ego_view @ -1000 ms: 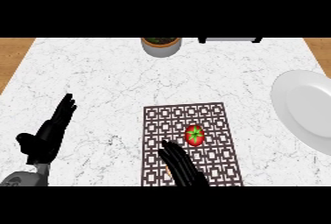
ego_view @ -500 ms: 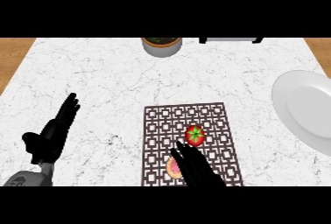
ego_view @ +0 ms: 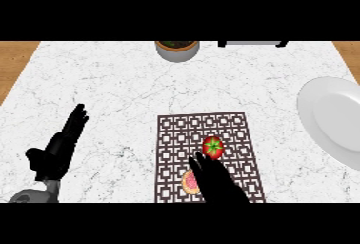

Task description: Pick the cupcake from the placemat and place it in the plate

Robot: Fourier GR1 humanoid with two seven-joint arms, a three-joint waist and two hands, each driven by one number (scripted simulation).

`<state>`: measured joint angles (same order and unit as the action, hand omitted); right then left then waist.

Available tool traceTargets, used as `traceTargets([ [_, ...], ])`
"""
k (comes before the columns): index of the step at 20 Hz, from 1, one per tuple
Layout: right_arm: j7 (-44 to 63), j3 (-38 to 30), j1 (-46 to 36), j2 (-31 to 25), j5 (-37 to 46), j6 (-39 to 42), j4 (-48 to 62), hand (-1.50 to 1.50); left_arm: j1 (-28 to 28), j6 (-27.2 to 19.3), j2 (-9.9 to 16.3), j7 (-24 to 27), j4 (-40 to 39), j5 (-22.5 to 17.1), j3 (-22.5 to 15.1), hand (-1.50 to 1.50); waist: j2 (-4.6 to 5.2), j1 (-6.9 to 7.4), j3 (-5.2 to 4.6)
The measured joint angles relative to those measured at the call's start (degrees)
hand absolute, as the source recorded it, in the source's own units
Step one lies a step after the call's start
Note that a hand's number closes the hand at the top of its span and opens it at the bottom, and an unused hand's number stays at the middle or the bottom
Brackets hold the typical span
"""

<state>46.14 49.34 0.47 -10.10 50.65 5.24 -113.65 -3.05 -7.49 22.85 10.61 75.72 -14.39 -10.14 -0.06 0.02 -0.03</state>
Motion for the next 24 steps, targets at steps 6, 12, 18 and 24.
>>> traceTargets([
  [6, 3.5, -0.8, -2.1, 3.2, 1.1, 5.8, 3.8, -1.5, -1.5, 2.0, -0.8, 0.6, -2.7, 1.0, 2.5, 0.0, 0.05, -0.01, 0.01],
  [12, 0.7, -3.2, -3.1, 5.8, 1.6, 6.3, 10.0, -1.5, -1.1, 3.8, -2.0, 0.0, -2.6, 2.9, 4.4, 0.0, 0.05, 0.03, 0.03],
  [18, -1.8, -5.7, -4.5, 7.7, 4.0, 5.4, 16.5, -1.5, 0.2, 3.5, -3.7, -3.2, 2.1, 5.0, 5.2, 0.0, 0.03, 0.12, 0.03],
  [24, -4.5, -7.4, -6.7, 9.0, 4.7, 2.5, 23.9, 1.5, -0.5, 5.9, -4.5, -2.6, 0.4, 6.3, 7.7, 0.0, -0.02, 0.13, 0.01],
])
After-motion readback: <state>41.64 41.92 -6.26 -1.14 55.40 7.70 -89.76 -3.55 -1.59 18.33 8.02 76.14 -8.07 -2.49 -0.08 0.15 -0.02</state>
